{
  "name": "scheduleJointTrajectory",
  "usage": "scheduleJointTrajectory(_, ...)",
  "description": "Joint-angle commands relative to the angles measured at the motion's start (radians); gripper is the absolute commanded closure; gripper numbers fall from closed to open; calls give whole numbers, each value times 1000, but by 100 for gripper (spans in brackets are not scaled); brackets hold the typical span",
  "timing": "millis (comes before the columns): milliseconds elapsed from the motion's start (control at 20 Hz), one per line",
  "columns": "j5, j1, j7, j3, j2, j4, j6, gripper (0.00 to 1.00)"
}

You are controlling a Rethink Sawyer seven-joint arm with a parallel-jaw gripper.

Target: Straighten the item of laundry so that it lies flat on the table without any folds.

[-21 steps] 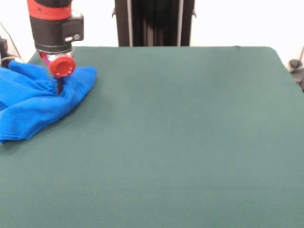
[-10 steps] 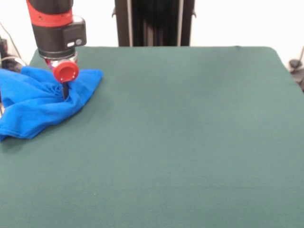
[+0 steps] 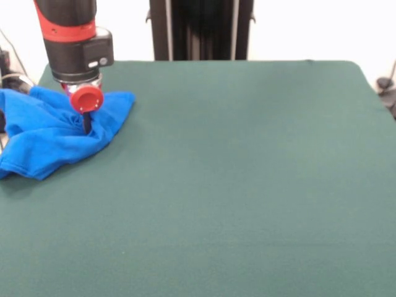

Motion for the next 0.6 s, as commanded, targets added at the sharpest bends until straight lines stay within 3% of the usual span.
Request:
scheduleJointTrajectory(50, 16, 18, 214, 49, 226, 27, -114, 100)
scheduleJointTrajectory(500, -37, 2, 147, -77, 324, -25, -142, 100)
scheduleJointTrajectory(550, -46, -6, 142, -77, 327, -22, -148, 0)
scheduleJointTrajectory(600, -54, -18, 137, -75, 330, -20, -152, 0)
